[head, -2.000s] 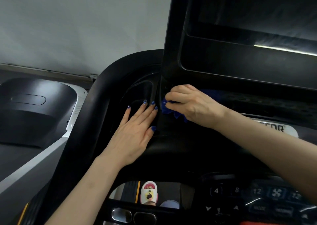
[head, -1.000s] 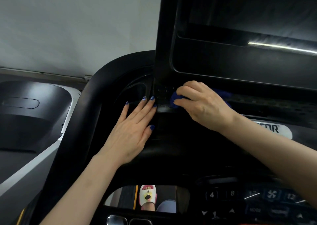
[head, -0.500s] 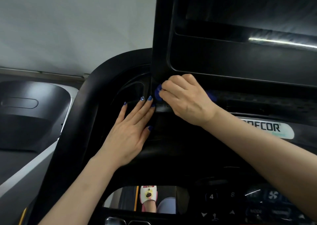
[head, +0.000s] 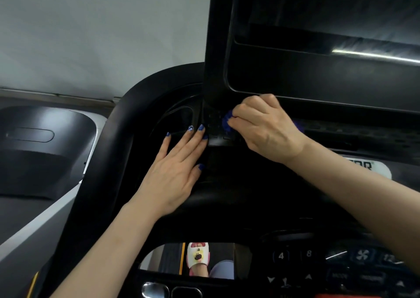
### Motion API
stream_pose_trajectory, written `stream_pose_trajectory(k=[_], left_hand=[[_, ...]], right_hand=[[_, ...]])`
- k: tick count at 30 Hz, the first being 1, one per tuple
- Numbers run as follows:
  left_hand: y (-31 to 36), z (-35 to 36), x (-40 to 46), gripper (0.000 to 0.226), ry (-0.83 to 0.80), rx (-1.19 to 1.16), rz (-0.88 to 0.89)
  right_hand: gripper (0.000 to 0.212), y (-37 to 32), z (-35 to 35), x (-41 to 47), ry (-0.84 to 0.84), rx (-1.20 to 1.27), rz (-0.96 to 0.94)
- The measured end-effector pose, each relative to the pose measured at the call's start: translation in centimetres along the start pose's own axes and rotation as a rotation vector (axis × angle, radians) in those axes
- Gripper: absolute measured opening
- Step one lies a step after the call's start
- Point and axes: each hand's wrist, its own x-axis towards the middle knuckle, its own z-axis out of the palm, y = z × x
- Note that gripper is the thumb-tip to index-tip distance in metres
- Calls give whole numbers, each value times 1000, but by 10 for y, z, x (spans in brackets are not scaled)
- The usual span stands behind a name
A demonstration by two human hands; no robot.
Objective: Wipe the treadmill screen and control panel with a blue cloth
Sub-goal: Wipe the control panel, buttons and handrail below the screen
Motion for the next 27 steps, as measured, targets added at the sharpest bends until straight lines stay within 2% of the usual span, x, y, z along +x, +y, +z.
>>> stream_pose_trajectory(k=[6, 9, 14, 23, 27], left_hand=[[2, 1, -1, 60, -2, 43, 8], [0, 0, 0, 60, -5, 59, 8], [2, -1, 0, 62, -3, 78, 7], [2, 0, -2, 62, -12, 80, 17], [2, -3, 0, 62, 5, 97, 31]], right_hand=[[17, 10, -11, -20, -145, 182, 12], [14, 8, -12, -21, -147, 221, 67], [11, -3, -8, -21, -193, 300, 20], [12, -2, -9, -23, -227, 339, 33], [15, 14, -19, -31, -211, 271, 20]])
